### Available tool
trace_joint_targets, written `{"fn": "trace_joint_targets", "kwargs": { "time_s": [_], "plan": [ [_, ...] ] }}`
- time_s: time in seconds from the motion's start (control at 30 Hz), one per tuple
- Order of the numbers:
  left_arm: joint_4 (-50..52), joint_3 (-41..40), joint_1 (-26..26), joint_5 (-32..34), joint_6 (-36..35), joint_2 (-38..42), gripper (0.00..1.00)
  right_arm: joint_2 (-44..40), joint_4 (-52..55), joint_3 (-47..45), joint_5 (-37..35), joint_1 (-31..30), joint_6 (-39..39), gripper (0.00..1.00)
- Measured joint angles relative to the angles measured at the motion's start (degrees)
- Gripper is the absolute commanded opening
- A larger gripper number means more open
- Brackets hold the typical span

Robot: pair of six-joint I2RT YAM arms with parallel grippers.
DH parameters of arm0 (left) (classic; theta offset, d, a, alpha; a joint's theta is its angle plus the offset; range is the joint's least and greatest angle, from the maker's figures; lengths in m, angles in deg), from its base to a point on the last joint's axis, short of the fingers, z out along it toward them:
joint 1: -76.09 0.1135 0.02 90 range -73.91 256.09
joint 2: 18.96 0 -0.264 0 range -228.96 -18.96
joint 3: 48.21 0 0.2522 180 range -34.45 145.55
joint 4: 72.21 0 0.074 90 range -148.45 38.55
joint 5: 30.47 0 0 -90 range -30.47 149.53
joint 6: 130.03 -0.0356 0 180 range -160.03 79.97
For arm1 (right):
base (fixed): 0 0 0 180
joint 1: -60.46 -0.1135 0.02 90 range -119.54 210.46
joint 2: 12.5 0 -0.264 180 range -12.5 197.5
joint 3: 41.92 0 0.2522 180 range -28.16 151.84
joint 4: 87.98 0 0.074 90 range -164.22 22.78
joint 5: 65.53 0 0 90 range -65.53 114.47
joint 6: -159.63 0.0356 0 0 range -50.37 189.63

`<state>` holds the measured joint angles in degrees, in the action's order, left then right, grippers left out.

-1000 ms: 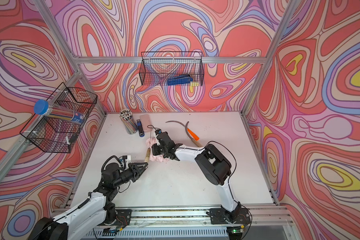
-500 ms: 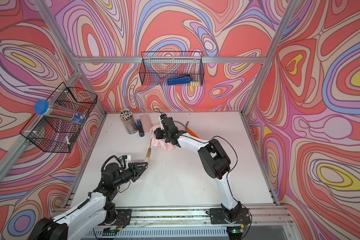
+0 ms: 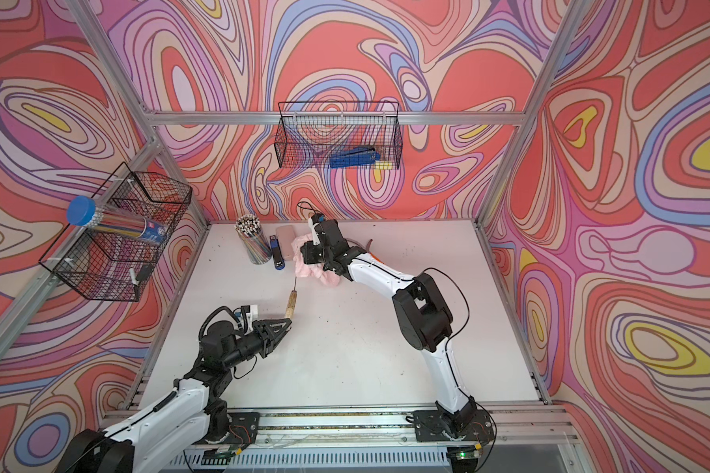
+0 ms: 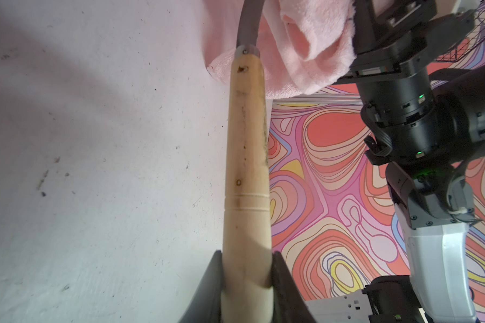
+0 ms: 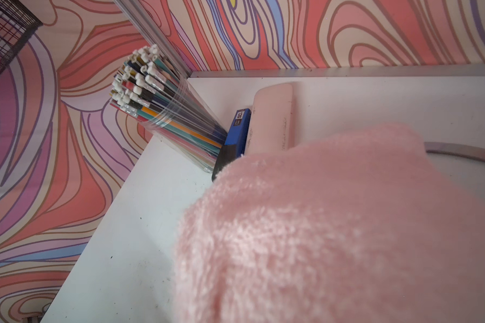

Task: Wipe small sickles with rags
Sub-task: Wipe the small sickle.

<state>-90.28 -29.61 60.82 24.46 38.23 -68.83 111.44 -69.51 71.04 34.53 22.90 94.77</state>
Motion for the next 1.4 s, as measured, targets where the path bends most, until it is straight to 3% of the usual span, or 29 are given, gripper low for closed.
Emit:
{"fn": "trace_joint_targets", "kwargs": {
  "time_s": [0.4,0.7,0.97,1.4],
  "plan": [
    [0.96,0.0,0.0,-0.07,-0.02,-0.11,0.0,-1.9,-10.27,-20.5,3.65,-2.56,3.89,0.0],
    [0.2,0.0,0.0,-0.44,-0.13,-0.07,0.0,-7.8,-15.04,-26.03,3.63,-7.52,5.4,0.0],
    [0.13,0.0,0.28,-0.44,-0.11,-0.07,0.0,-8.22,-12.5,-23.5,2.47,-6.45,5.14,0.0],
    [0.57,0.0,0.33,-0.48,-0.04,-0.11,0.0,-4.63,-5.31,-6.1,-0.09,0.11,2.23,0.0]
  ]
}}
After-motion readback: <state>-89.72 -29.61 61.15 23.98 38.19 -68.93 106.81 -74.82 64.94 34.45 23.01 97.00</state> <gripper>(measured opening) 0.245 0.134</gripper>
